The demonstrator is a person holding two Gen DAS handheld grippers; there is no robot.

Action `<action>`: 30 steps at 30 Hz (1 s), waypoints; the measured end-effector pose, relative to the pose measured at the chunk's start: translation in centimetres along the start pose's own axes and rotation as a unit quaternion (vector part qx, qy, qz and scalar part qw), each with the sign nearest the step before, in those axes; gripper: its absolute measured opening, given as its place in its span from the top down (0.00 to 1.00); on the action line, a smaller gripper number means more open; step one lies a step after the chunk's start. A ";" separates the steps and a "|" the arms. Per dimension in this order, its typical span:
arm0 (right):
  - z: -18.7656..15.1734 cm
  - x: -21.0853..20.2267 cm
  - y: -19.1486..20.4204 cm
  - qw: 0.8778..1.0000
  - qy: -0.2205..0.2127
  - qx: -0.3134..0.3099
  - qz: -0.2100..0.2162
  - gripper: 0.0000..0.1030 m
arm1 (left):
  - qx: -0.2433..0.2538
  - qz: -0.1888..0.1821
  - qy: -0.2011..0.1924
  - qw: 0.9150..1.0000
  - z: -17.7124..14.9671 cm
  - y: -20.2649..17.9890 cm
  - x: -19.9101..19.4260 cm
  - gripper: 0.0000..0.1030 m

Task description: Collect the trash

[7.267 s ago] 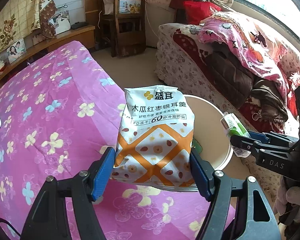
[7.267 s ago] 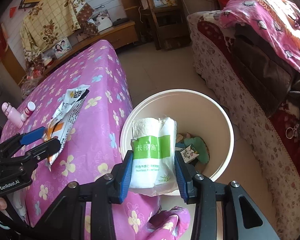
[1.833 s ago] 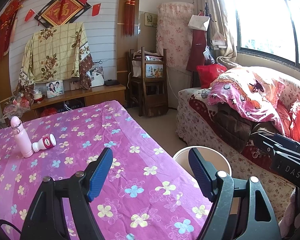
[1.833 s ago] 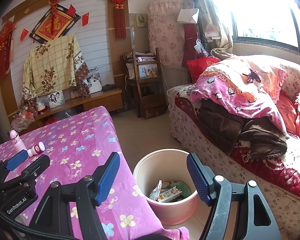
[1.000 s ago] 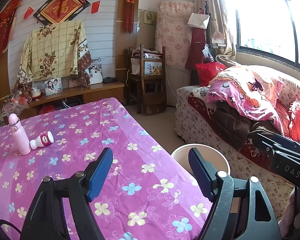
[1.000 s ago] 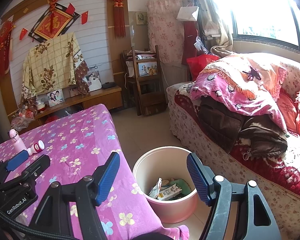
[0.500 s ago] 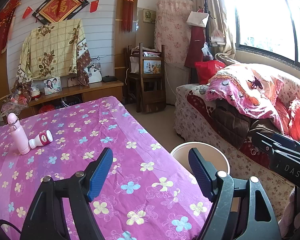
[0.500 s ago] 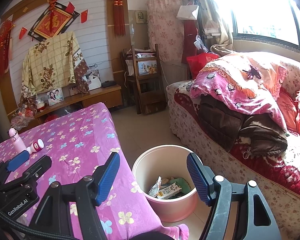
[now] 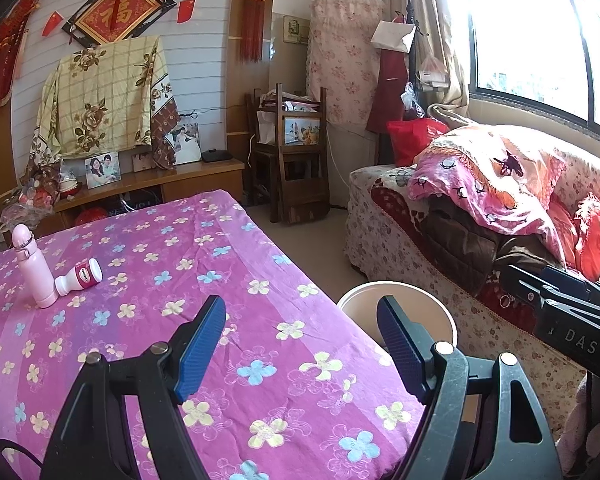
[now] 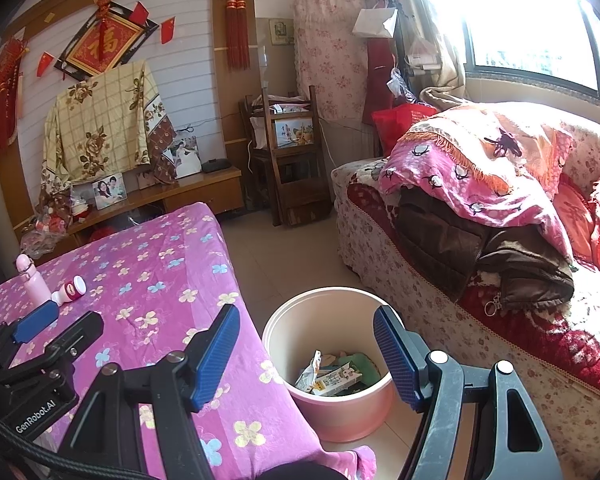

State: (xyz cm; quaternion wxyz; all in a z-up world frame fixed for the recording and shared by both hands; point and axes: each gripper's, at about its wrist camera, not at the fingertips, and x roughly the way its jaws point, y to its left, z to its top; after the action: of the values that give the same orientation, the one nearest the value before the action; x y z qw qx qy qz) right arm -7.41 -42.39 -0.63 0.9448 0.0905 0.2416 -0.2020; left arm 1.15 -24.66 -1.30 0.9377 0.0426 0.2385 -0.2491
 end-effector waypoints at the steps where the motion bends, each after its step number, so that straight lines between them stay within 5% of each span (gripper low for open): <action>1: 0.1 0.0 0.0 1.000 0.000 0.000 0.000 0.29 | 0.000 0.000 0.000 1.000 0.1 0.1 0.0 0.24; 30: 0.1 0.4 -0.2 1.000 0.009 -0.001 -0.002 0.29 | 0.002 -0.010 0.011 1.000 0.2 0.3 0.3 0.24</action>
State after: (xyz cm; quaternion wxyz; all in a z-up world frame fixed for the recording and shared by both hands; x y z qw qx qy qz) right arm -7.12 -42.77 -0.74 0.9422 0.0910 0.2506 -0.2027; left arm 1.56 -24.57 -1.27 0.9324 0.0445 0.2489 -0.2583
